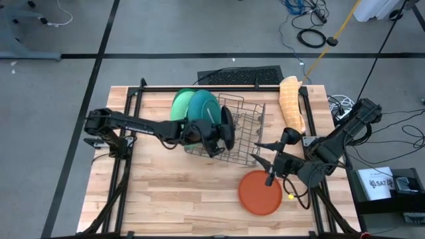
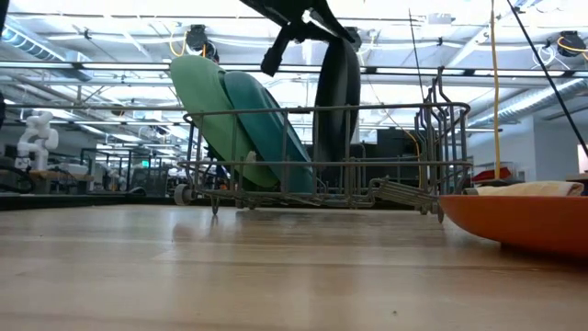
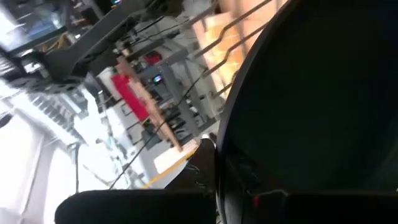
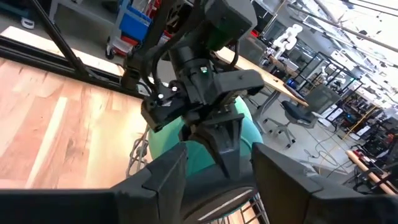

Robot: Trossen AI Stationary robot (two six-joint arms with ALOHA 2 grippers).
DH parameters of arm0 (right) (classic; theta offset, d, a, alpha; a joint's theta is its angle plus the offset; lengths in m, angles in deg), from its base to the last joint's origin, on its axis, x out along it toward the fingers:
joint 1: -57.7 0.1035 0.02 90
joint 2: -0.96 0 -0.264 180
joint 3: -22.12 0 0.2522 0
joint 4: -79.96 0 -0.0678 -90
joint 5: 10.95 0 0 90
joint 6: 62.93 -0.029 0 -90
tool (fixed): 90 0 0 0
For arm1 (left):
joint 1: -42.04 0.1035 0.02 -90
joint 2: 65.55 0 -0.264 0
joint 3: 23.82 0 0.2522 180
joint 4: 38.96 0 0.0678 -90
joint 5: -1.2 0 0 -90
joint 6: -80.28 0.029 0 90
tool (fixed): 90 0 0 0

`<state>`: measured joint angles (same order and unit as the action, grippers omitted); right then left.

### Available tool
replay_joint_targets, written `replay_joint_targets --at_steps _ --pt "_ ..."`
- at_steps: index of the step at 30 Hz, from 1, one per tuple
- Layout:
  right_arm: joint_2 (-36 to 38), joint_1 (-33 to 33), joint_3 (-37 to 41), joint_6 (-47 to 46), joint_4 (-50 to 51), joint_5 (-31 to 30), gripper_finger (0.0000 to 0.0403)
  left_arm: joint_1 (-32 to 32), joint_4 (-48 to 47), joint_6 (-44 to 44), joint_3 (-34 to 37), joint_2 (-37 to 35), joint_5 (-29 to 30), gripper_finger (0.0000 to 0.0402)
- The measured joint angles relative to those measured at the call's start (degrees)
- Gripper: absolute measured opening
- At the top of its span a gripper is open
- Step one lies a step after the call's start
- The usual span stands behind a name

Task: Sort dishes
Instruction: Put the black plate into the dish rack

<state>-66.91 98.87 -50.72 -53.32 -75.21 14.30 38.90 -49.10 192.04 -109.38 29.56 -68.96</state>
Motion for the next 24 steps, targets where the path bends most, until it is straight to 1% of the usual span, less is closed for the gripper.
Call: replay_joint_targets --at_steps 4,6,8,10,13,16,18,24 --pt "-0.02 0.00 0.01 0.01 0.16 0.00 0.0167 0.42 6.19 -0.32 -0.02 0.00 -1.31 0.0000" --pt "-0.02 0.00 0.00 0.00 0.16 0.00 0.0166 1.07 7.44 -0.79 -0.04 0.00 -2.04 0.0000" --pt "-0.02 0.00 -0.01 -0.01 0.16 0.00 0.0166 2.02 7.35 -3.04 -0.04 0.00 -3.52 0.0000" --pt "-0.02 -0.02 0.01 -0.44 0.16 0.00 0.0166 3.19 5.64 -4.27 -0.04 0.00 -3.23 0.0000" --pt "-0.02 -0.02 0.00 -0.92 0.20 0.00 0.0166 4.36 5.23 -3.64 0.01 0.04 -2.31 0.0000" --pt "-0.02 -0.02 -0.01 -1.03 0.42 0.00 0.0166 4.62 7.41 -3.51 0.01 -0.25 -2.18 0.0000" --pt "-0.02 -0.02 -0.01 -1.37 0.50 0.02 0.0166 4.68 7.83 -6.54 0.01 -0.49 -2.14 0.0000" --pt "-0.02 -0.02 -0.01 -3.28 1.21 0.00 0.0166 5.90 7.60 -21.82 0.01 -2.55 -2.74 0.0000"
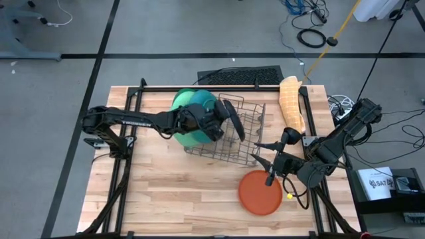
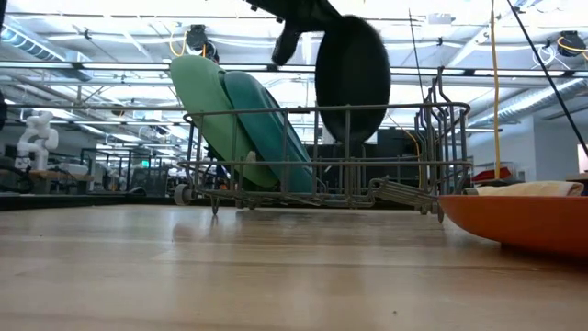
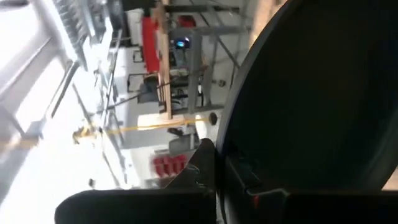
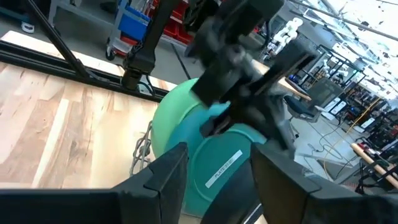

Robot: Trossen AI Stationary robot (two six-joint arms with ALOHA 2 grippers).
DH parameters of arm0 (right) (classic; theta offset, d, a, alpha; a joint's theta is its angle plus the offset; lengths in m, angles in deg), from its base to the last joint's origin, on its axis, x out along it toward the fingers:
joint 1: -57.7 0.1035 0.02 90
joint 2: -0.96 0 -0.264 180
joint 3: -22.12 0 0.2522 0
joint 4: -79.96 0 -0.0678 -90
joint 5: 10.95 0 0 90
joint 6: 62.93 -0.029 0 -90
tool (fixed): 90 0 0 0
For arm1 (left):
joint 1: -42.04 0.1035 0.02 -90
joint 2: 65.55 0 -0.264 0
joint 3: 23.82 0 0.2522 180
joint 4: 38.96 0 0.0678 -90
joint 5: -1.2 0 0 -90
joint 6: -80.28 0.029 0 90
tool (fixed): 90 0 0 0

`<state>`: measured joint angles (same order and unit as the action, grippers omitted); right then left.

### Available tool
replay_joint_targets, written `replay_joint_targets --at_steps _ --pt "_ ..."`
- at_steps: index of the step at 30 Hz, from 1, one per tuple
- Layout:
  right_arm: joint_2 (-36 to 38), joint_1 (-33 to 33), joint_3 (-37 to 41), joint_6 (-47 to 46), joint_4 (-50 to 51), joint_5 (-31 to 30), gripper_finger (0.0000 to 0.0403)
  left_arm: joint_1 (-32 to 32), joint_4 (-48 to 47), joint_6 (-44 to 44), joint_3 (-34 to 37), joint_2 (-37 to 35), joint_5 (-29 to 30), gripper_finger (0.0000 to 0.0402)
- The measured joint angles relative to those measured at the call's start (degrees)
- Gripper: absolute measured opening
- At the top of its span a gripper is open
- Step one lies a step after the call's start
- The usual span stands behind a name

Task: Sort dishes
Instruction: Put the black plate into the dish rack

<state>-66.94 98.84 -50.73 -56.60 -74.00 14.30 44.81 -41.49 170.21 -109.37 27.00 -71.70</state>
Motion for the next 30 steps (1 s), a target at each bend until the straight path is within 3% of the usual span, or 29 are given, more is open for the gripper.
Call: replay_joint_targets --at_steps 6,10,15,23,30 --pt "-0.02 0.00 0.01 -3.00 0.98 0.04 0.0166 3.85 -4.04 -18.05 0.00 -6.10 -12.29 0.0000" --pt "-0.02 0.00 0.02 -5.95 3.42 0.06 0.0166 9.70 -9.61 -29.73 0.00 -9.14 -30.77 0.0000" --pt "-0.02 -0.09 0.02 -6.75 3.95 0.04 0.0166 17.10 -9.30 -34.03 0.00 -8.40 -51.76 0.0000" --pt "-0.02 -0.90 0.00 -4.23 2.02 0.02 0.0166 21.27 -7.63 -29.34 -0.04 -1.70 -60.55 0.0000" --pt "-0.02 -2.57 0.02 -3.91 2.29 0.07 0.0166 22.02 -4.56 -27.77 -1.77 3.29 -61.00 0.0000"
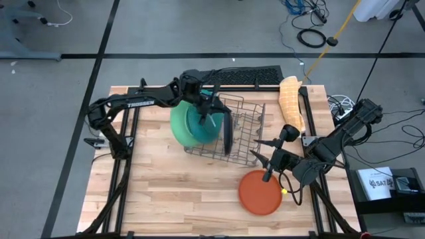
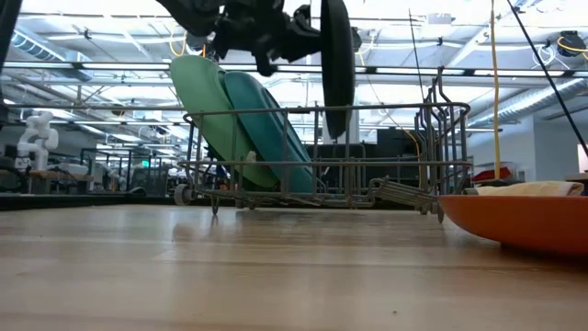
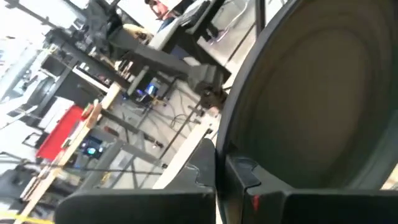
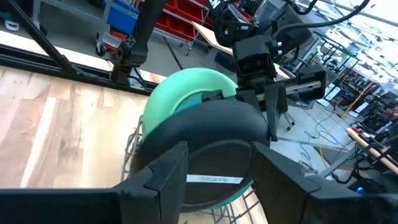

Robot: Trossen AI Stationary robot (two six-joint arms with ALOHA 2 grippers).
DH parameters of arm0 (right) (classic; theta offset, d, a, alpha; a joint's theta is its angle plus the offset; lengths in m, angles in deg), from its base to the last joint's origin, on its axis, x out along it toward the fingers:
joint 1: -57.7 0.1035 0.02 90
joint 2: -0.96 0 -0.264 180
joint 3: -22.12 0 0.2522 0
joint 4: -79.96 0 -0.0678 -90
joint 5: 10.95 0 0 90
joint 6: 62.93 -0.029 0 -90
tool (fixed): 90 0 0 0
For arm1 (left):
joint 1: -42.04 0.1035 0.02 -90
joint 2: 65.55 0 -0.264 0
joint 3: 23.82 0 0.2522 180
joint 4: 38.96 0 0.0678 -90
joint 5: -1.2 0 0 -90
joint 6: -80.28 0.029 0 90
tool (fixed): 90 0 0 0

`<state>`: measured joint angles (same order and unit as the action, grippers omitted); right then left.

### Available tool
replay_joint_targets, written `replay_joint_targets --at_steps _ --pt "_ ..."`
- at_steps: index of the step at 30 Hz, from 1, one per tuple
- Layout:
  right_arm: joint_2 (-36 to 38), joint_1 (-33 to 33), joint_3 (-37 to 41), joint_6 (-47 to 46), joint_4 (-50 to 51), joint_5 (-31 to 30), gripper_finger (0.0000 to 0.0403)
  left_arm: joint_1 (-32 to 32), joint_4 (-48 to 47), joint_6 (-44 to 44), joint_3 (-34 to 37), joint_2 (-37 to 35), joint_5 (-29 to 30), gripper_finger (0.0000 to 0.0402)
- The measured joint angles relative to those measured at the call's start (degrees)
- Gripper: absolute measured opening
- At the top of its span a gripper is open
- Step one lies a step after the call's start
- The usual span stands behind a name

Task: Sort dishes
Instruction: Put the black plate into the dish rack

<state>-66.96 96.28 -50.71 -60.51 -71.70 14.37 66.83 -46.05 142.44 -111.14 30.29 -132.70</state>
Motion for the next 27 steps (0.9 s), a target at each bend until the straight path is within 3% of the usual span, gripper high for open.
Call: replay_joint_targets --at_steps 4,12,18,27 --pt "-0.02 -0.38 0.00 0.08 0.39 0.14 0.0166 1.52 -1.40 3.08 -0.44 1.13 0.86 0.0000" --pt "-0.02 -0.46 0.00 0.45 0.75 0.23 0.0166 2.41 -5.45 13.39 -0.52 1.14 8.73 0.0000" --pt "-0.04 -0.73 0.00 0.63 0.90 0.28 0.0166 -1.22 -9.86 24.24 -0.53 1.06 17.78 0.0000" --pt "-0.04 -0.89 0.00 0.23 1.96 0.26 0.0166 -6.57 -10.46 33.29 -0.44 1.08 26.81 0.0000"
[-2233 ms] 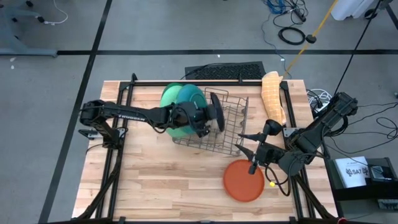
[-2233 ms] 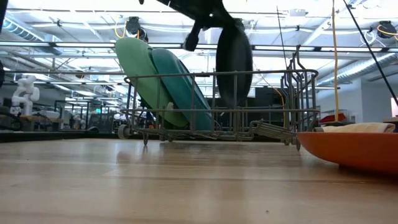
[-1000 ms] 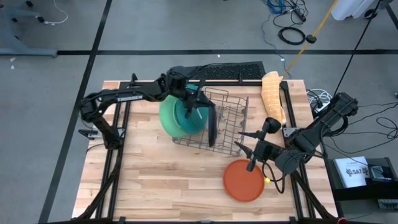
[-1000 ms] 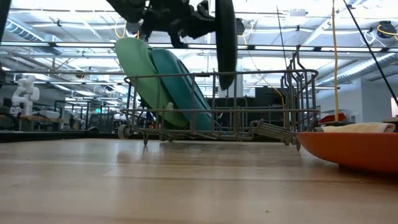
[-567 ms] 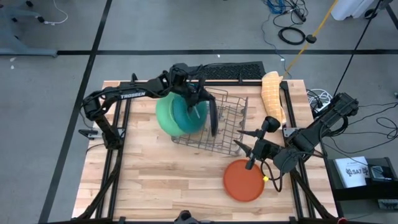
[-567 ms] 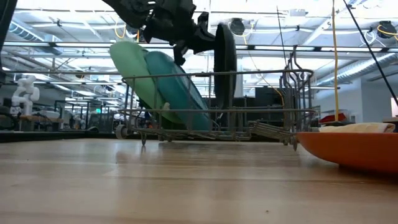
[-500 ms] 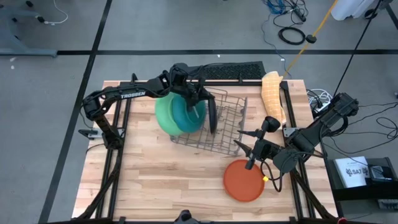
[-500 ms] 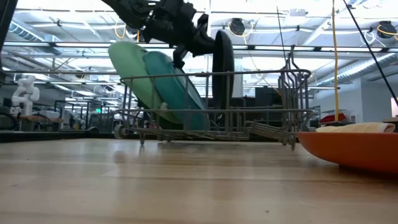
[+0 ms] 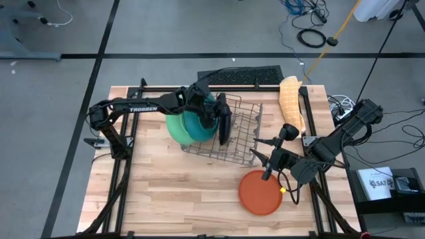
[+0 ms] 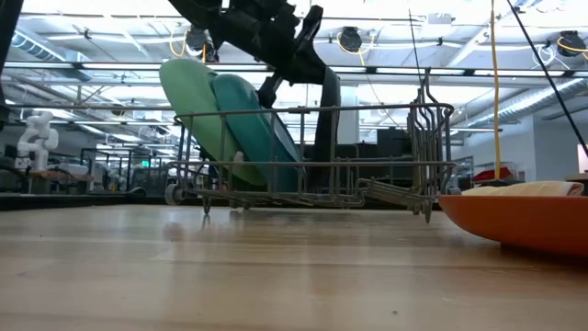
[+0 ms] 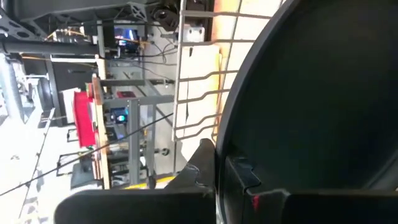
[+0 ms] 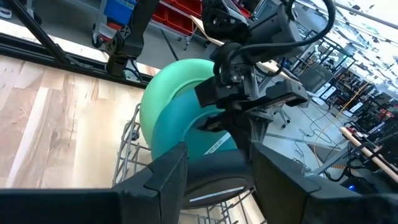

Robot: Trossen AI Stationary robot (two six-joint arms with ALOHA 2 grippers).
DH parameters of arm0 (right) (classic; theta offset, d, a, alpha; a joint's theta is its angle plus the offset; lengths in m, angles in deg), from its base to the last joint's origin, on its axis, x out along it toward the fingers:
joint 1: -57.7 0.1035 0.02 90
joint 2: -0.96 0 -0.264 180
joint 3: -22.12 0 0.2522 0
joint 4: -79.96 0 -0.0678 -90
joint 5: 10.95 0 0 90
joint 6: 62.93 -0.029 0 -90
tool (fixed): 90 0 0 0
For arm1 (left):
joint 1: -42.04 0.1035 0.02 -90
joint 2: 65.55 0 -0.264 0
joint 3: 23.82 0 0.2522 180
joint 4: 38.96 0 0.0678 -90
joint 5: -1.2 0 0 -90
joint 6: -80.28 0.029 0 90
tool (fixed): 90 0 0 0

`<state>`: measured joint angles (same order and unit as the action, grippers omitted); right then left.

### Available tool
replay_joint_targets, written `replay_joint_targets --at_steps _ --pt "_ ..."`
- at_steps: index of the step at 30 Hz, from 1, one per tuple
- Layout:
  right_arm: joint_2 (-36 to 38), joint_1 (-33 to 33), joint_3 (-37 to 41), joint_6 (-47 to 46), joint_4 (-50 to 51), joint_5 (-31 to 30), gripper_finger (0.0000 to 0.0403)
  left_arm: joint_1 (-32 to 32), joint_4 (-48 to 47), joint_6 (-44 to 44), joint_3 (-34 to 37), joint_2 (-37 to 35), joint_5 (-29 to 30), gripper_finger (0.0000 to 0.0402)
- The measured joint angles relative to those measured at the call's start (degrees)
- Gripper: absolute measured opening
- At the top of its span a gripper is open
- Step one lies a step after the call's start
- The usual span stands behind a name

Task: Sort dishes
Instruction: Put the black plate into the dish rack

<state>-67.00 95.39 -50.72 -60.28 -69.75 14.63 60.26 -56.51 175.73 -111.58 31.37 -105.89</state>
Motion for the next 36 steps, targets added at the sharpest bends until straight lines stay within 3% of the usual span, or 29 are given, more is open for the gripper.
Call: replay_joint_targets --at_steps 17,23,31,36 --pt "0.00 0.02 0.01 -0.20 0.09 -0.01 0.0166 -2.91 2.57 10.09 0.09 0.07 5.69 0.0000" --pt "0.02 0.00 0.01 -0.30 0.07 -0.02 0.0166 -2.89 2.49 8.57 0.09 0.07 6.42 0.0003" --pt "0.02 -0.34 -0.01 -0.67 0.04 0.00 0.0166 -2.91 2.16 0.70 0.07 0.07 9.47 0.0047" --pt "-0.64 -4.58 -0.01 -2.14 -0.02 0.28 0.0166 -2.90 1.76 -0.65 0.04 0.07 10.57 0.0070"
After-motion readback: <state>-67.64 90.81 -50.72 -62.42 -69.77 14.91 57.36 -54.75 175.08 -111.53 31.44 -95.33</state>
